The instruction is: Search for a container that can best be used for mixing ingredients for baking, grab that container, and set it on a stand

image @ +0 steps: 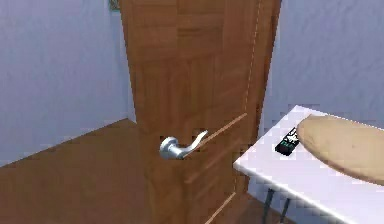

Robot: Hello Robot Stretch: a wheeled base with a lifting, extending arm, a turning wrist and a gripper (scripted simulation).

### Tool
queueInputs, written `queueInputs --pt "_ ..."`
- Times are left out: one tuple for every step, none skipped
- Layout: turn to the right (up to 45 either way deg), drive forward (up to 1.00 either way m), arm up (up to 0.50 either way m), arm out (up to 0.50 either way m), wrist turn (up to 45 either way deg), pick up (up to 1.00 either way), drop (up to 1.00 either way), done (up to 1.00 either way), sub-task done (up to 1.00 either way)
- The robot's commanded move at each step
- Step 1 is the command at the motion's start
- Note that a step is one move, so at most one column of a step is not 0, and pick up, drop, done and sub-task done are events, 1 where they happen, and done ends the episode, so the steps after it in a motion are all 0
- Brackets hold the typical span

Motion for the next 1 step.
queueInputs --pt "-18.0 0.0 0.0 0.0 0.0 0.0 0.0 0.0 0.0"
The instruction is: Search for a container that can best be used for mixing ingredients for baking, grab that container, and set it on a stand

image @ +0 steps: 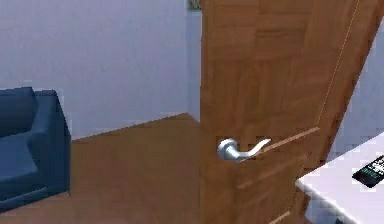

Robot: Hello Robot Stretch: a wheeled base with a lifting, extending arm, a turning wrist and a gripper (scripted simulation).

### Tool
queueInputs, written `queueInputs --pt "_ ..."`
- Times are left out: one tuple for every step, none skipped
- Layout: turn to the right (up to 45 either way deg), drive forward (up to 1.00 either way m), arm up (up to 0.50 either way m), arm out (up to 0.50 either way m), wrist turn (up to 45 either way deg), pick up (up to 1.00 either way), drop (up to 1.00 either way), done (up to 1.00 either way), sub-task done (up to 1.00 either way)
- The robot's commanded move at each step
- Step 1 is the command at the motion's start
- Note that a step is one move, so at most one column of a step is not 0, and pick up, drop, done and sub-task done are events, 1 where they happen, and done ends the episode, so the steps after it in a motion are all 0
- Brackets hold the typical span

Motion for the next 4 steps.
queueInputs --pt "45.0 0.0 0.0 0.0 0.0 0.0 0.0 0.0 0.0" --pt "24.0 0.0 0.0 0.0 0.0 0.0 0.0 0.0 0.0" --pt "0.0 0.3 0.0 0.0 0.0 0.0 0.0 0.0 0.0" --pt "-45.0 0.0 0.0 0.0 0.0 0.0 0.0 0.0 0.0"
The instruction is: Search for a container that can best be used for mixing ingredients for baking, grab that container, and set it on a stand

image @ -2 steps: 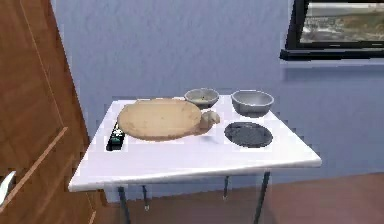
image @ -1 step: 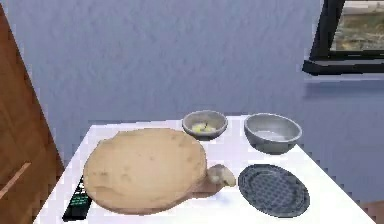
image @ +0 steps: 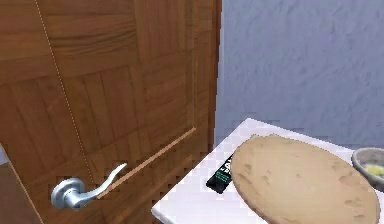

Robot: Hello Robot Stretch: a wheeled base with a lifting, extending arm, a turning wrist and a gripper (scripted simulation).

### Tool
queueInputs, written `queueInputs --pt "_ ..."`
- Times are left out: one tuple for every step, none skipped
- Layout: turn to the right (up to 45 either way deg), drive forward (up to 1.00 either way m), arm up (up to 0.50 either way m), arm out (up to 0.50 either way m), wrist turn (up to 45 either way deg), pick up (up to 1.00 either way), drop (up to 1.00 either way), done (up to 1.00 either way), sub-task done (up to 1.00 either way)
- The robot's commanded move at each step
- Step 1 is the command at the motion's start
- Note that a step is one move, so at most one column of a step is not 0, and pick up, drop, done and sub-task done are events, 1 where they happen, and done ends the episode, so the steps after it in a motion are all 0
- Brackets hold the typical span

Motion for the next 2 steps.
queueInputs --pt "-18.0 0.0 0.0 0.0 0.0 0.0 0.0 0.0 0.0" --pt "0.0 0.0 0.5 0.0 0.0 0.0 0.0 0.0 0.0"
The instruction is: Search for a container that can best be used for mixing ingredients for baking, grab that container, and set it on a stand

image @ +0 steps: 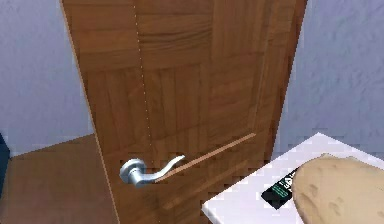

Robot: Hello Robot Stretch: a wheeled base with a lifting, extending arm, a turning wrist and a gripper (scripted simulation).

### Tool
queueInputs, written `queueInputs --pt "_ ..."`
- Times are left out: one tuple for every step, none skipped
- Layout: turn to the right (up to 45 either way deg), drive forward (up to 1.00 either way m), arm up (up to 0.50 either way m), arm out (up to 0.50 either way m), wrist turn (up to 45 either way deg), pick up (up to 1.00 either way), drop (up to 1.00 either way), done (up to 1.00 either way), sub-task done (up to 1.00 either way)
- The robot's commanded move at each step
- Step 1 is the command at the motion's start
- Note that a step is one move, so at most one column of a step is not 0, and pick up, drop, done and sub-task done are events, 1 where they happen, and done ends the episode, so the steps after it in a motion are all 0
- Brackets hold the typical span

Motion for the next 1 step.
queueInputs --pt "0.0 0.0 0.38 0.0 0.0 0.0 0.0 0.0 0.0"
